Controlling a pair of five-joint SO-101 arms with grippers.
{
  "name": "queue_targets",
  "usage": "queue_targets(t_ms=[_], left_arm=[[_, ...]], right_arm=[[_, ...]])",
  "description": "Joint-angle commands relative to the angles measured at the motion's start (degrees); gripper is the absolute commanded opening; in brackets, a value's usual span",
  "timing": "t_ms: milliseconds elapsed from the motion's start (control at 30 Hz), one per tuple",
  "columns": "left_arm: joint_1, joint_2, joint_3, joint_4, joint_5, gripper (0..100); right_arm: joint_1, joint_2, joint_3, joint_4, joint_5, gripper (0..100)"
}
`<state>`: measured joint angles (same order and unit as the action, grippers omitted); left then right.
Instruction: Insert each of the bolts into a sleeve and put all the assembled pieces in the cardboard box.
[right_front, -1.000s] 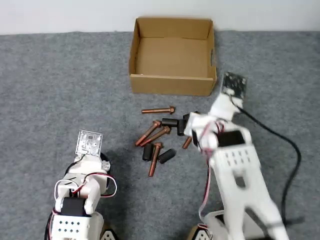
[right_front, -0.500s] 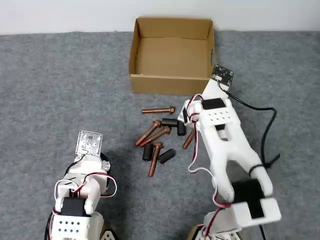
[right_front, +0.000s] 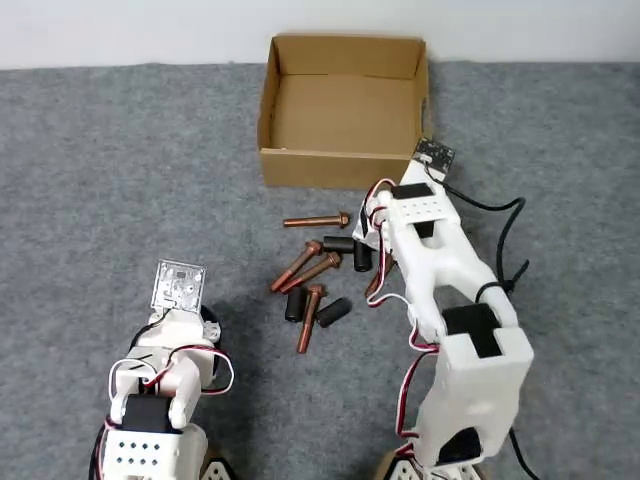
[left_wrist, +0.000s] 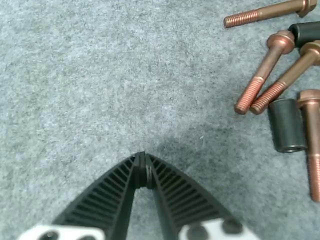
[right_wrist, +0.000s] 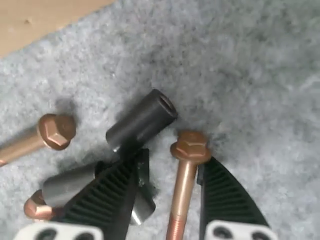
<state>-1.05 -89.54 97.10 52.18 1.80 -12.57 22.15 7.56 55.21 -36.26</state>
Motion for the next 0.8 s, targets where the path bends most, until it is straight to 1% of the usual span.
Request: queue_targets(t_ms=[0,167,233,300,333,400,467,533,667,767], left_arm=[[-0.26,-0.53,-0.22,-1.32,-0.62,1],[-0.26,-0.53,-0.22,-1.32,-0.62,1],[-0.26,-0.53,-0.22,-1.32,-0.62,1],[-0.26,-0.53,-0.22,-1.32,-0.62,1],[-0.26,-0.53,-0.22,-1.32,-0.62,1],[-0.26,-0.53,-0.22,-1.32,-0.62,1],[-0.26,-0.53,-0.22,-1.32,-0.62,1],[-0.26,-0.53,-0.22,-1.32,-0.62,1],[-0.26,-0.53,-0.22,-1.32,-0.62,1],[-0.26,-0.53,-0.22,-1.32,-0.62,1]], right_arm=[[1.01,1.80,-3.60,-0.31,-0.53,15.1],[2.68,3.38,-3.69,0.75,-0.53,13.8],[3.21,3.12,-3.78,1.54,-0.53,8.9],[3.91,2.95,-3.78,1.89,-0.53,1.4],[4.26,2.95,-3.78,1.89,-0.53,0.3],[5.05,2.95,-3.87,2.51,-0.53,2.4],[5.85,2.95,-4.48,4.00,-0.53,0.9],[6.02,2.95,-6.24,7.60,-0.26,0.9],[7.08,2.86,-12.40,18.24,-0.09,0.9],[7.52,2.86,-17.85,27.38,3.25,0.9]])
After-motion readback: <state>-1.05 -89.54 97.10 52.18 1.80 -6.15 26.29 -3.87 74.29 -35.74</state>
